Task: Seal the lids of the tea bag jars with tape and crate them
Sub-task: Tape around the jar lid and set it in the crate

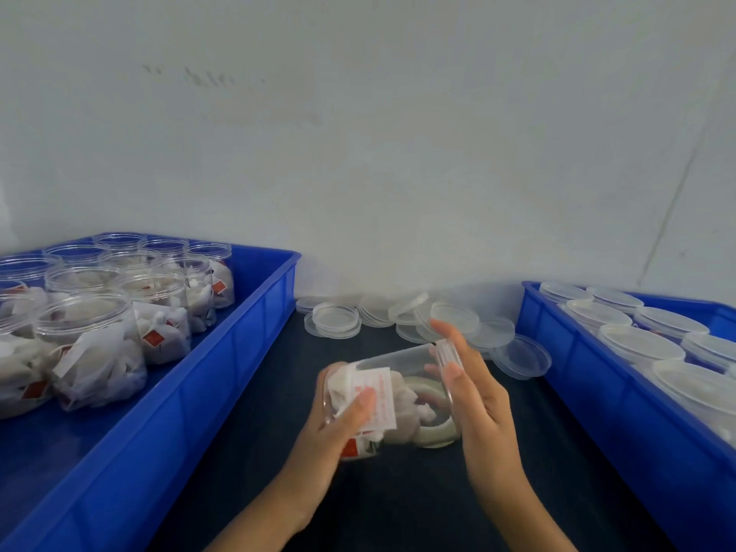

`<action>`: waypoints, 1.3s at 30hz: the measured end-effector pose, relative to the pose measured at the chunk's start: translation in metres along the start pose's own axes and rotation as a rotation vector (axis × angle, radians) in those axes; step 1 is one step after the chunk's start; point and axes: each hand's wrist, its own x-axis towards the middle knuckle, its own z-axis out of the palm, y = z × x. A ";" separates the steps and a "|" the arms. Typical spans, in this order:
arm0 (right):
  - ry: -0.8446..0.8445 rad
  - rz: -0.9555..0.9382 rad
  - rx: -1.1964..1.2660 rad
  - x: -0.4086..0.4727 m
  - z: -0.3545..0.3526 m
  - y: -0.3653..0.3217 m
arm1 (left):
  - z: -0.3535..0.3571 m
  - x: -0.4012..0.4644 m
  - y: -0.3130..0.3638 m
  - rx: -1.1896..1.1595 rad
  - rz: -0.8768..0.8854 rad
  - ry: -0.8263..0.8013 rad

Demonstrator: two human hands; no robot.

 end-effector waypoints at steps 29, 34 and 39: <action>-0.258 0.229 0.001 0.002 -0.017 0.003 | -0.004 0.002 -0.002 0.019 0.029 0.073; -0.256 0.184 -0.101 0.016 -0.015 -0.002 | -0.004 0.003 -0.006 -0.096 -0.047 0.056; -0.226 0.229 -0.031 0.002 -0.017 0.004 | -0.006 0.003 -0.003 -0.054 0.011 0.122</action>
